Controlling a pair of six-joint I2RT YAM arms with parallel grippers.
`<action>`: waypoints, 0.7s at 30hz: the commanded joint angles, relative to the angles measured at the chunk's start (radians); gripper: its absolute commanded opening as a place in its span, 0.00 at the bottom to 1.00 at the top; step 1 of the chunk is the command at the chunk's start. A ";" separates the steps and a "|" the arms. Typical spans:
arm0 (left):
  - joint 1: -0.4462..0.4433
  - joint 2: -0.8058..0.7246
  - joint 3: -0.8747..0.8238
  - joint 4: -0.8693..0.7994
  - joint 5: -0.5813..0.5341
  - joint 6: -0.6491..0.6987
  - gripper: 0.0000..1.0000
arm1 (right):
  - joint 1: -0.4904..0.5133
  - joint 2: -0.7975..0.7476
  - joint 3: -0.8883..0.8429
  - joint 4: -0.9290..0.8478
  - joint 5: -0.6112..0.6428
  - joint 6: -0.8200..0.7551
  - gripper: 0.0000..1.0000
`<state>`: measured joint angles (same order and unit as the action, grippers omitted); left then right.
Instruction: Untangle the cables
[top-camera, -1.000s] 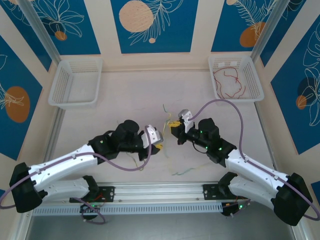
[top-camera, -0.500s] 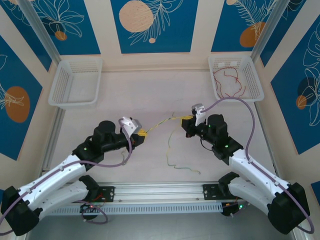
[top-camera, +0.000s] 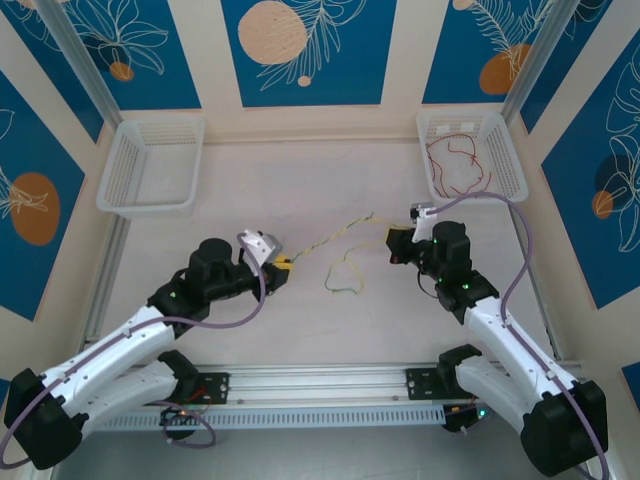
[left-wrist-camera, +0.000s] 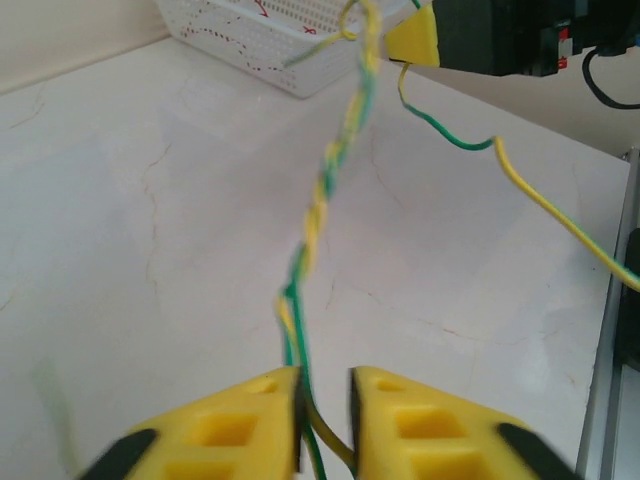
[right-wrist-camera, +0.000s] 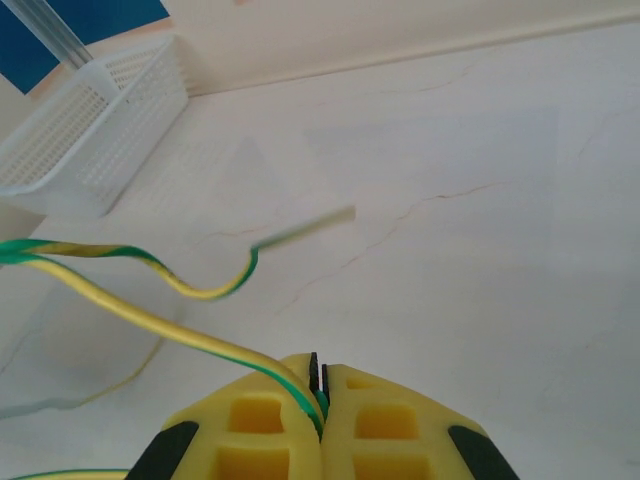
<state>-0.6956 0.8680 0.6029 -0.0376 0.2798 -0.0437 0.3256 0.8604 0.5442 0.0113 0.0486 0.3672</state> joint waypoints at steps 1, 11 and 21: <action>0.010 0.011 -0.022 0.006 0.010 -0.002 0.00 | 0.032 -0.024 0.035 0.012 0.001 0.033 0.00; 0.011 0.027 -0.038 0.032 -0.041 -0.010 0.00 | 0.025 -0.029 0.103 -0.090 0.042 0.048 0.00; 0.010 0.042 -0.067 0.079 -0.066 -0.019 0.68 | -0.064 -0.021 0.163 -0.143 -0.125 0.100 0.00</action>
<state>-0.6937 0.8967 0.5430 0.0040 0.2379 -0.0662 0.2680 0.8524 0.6811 -0.1204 0.0116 0.4385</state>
